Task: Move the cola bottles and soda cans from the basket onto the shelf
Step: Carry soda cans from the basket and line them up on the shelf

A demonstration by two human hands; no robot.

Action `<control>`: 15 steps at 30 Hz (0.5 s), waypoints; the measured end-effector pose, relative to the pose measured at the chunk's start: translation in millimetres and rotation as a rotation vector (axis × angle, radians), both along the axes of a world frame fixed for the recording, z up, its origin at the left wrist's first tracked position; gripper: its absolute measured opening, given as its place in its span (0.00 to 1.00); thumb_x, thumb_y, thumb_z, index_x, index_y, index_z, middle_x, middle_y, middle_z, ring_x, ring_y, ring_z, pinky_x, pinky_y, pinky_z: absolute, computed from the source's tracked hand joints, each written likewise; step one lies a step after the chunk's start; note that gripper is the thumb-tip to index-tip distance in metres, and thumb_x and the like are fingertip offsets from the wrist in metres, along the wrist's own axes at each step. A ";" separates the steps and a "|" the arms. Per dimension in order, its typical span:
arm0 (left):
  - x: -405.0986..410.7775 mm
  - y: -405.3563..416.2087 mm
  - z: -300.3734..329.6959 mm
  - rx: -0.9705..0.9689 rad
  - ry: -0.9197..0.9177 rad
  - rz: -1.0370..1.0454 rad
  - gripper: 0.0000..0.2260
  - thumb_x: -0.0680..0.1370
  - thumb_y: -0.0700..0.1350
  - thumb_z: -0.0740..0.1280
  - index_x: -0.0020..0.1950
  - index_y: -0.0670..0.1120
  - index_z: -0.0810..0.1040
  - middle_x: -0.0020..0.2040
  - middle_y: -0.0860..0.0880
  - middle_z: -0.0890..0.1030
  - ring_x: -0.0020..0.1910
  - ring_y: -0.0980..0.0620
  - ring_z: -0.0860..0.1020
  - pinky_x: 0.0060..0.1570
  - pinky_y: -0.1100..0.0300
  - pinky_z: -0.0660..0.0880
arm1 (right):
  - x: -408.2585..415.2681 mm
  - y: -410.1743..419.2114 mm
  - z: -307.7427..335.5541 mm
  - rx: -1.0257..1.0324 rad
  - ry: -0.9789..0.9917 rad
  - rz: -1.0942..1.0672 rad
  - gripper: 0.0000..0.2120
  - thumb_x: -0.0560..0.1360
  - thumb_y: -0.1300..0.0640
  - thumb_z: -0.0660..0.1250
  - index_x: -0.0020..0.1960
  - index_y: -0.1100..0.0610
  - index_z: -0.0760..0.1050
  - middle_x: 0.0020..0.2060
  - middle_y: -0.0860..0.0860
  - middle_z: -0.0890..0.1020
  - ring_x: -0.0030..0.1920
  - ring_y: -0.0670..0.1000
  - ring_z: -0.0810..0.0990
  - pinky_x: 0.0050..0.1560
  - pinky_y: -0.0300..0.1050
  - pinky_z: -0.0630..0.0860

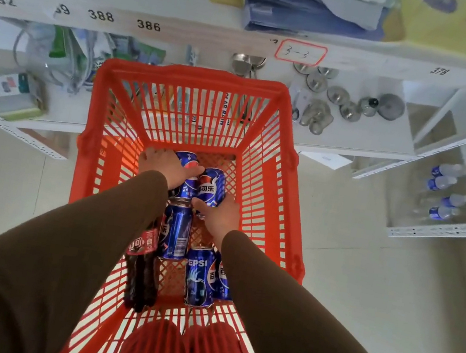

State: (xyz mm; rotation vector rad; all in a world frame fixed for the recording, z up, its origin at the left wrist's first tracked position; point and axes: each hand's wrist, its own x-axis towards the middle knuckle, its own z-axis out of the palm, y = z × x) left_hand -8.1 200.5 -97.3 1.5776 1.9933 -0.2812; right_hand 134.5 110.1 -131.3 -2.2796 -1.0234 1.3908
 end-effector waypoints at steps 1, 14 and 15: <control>0.1 1.4 -0.6 -0.023 -0.005 0.008 0.44 0.72 0.76 0.60 0.70 0.40 0.73 0.73 0.39 0.71 0.74 0.37 0.64 0.71 0.43 0.64 | 0.6 1.2 1.3 -0.009 0.022 -0.020 0.56 0.53 0.24 0.67 0.73 0.54 0.67 0.67 0.54 0.77 0.65 0.58 0.77 0.63 0.60 0.77; -5.4 -18.6 72.7 0.113 -0.720 0.306 0.27 0.70 0.59 0.78 0.63 0.49 0.74 0.58 0.50 0.81 0.54 0.47 0.81 0.57 0.46 0.79 | 16.7 -20.6 112.0 0.009 0.537 -0.323 0.30 0.76 0.49 0.74 0.73 0.55 0.68 0.63 0.51 0.80 0.57 0.49 0.80 0.47 0.39 0.76; -6.2 -20.2 86.9 0.112 -0.763 0.320 0.28 0.71 0.58 0.78 0.65 0.48 0.74 0.59 0.50 0.80 0.55 0.46 0.81 0.57 0.47 0.79 | 17.3 -23.6 125.4 0.028 0.570 -0.327 0.27 0.77 0.50 0.73 0.72 0.55 0.69 0.60 0.50 0.82 0.54 0.47 0.81 0.42 0.37 0.76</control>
